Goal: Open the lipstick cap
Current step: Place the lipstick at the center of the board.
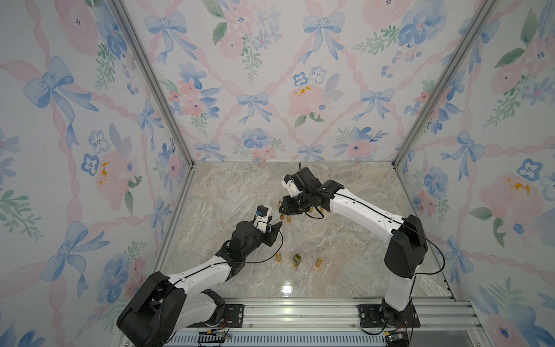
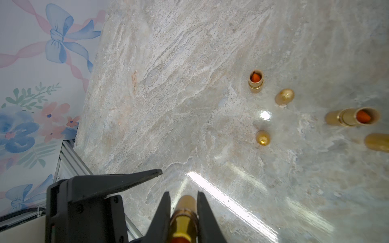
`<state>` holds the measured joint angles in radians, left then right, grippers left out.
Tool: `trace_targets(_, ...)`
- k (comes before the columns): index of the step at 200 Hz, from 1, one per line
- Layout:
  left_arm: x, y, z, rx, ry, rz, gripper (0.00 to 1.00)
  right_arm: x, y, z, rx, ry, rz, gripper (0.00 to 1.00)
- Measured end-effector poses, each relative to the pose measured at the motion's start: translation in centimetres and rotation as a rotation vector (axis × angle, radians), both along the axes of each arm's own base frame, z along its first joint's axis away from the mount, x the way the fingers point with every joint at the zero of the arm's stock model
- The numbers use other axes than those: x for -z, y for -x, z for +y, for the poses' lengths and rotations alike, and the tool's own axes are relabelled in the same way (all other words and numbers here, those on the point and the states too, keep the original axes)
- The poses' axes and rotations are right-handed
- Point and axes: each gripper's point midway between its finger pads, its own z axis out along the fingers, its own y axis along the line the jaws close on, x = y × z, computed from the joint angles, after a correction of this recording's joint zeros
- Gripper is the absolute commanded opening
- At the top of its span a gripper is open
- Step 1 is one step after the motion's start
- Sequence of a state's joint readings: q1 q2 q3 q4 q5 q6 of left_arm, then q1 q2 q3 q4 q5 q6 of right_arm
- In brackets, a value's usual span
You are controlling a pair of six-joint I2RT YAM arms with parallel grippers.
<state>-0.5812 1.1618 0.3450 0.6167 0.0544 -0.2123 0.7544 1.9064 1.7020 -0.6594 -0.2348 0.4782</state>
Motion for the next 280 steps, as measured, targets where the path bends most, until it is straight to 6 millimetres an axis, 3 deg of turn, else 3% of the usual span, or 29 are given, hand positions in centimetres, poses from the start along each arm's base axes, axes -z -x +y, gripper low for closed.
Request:
trace_targets(65,-0.2,-0.1,2.1,-0.109,0.022,0.018,0.63,4.5,-2.8,-0.7,0.081,0.132,-0.039,0.19)
trace_targets(125,-0.1,-0.5,4.1,-0.206,0.025,0.035,0.64,6.2,-4.8,0.2,0.107,0.178,-0.114,0.19)
trace_targets(168,0.1,-0.4,4.9,-0.241,0.033,0.043,0.67,8.0,-5.3,1.3,0.098,0.202,-0.139,0.18)
trace_targets(196,0.0,-0.5,5.1,-0.250,0.036,0.043,0.75,9.1,-5.2,2.0,0.084,0.223,-0.155,0.18)
trace_targets(280,-0.3,-0.4,5.3,-0.255,0.041,0.041,0.91,9.1,-6.4,2.6,0.096,0.230,-0.239,0.18)
